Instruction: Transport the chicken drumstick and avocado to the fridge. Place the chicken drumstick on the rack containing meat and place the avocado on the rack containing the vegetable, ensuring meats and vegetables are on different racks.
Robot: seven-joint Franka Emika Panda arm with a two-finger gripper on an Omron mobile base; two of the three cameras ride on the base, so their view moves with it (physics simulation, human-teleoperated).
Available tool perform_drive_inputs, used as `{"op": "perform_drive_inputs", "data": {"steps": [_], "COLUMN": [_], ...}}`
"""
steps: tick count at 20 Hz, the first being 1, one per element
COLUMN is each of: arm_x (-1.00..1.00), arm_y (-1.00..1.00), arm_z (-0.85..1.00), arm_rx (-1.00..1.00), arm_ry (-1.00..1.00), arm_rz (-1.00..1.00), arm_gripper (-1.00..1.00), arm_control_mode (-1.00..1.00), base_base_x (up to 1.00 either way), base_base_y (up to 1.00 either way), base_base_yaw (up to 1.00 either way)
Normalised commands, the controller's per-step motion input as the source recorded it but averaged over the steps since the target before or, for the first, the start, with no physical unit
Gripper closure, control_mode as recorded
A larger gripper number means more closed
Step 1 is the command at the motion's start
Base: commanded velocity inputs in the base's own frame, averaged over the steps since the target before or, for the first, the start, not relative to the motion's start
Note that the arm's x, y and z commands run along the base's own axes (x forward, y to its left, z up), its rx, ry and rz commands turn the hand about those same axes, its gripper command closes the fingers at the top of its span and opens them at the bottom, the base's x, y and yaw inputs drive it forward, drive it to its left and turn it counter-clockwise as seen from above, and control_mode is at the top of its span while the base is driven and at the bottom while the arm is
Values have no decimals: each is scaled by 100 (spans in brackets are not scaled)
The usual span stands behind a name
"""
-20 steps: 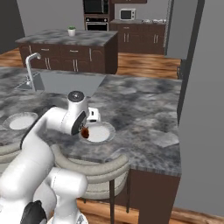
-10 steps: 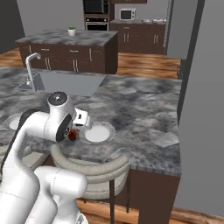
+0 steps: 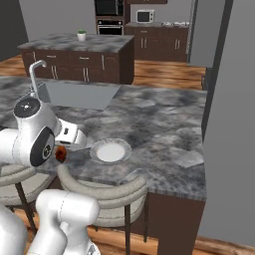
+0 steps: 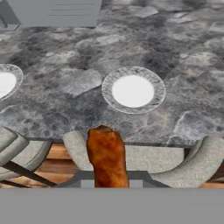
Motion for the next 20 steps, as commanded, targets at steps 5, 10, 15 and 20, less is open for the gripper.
{"op": "perform_drive_inputs", "data": {"steps": [5, 10, 15, 20], "arm_x": [-50, -43, -38, 0], "arm_y": [3, 0, 0, 0], "arm_z": [58, 38, 42, 0], "arm_rx": [-1, 1, 0, 0], "arm_ry": [-15, -3, -10, 0], "arm_rz": [0, 0, 0, 0], "arm_gripper": [100, 100, 100, 100], "arm_control_mode": [-100, -100, 100, 100], "base_base_x": [0, 0, -16, -100], "base_base_y": [0, 0, 0, 12], "base_base_yaw": [0, 0, 0, 0]}}
